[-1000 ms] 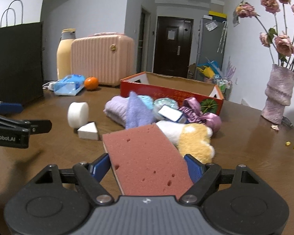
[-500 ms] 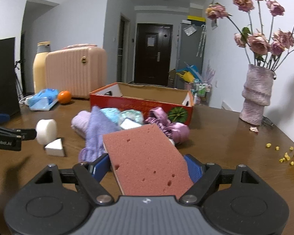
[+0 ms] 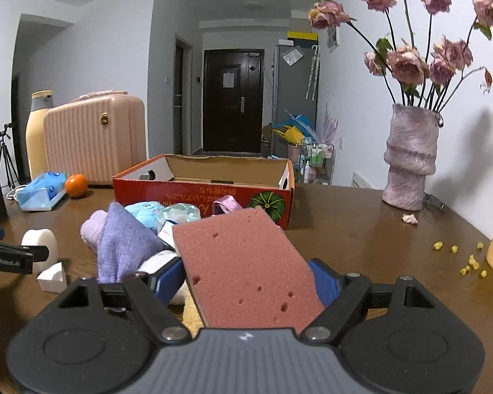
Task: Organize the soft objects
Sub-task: 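Lift the pink sponge with the right tool while the left tool grasps the white round sponge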
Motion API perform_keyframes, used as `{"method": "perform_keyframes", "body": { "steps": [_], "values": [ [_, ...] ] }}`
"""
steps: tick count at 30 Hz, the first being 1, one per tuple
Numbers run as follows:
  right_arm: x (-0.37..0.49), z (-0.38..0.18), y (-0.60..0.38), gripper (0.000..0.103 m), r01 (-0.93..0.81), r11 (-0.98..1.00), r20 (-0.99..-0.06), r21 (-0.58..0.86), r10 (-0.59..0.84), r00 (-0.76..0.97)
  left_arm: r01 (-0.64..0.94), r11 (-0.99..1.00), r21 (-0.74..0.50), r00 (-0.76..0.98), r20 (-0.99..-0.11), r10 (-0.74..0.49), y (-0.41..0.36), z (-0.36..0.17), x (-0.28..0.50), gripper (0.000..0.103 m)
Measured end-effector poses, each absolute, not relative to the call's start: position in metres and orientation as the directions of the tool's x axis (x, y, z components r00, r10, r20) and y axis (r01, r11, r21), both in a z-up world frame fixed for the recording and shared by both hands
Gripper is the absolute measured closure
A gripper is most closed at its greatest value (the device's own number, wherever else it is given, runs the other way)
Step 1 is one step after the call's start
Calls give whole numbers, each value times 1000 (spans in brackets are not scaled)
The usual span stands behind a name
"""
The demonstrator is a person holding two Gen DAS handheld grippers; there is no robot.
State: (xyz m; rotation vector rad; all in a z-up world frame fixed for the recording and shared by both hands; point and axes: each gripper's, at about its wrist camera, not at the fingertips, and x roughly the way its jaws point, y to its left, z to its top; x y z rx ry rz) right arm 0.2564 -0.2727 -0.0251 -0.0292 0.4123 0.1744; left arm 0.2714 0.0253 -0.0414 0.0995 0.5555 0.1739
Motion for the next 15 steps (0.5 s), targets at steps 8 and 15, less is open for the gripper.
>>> {"method": "perform_keyframes", "body": {
  "steps": [8,15],
  "values": [
    [258,-29,-274,22,-166,986,-399,15,158,903,-139,982,126,823,-537,185,35,-51,288,20],
    [258,-32,-275,22,-161,987,-394,18,155,906,-113,990,88,811,-567,143,42,-53,293,73]
  ]
}}
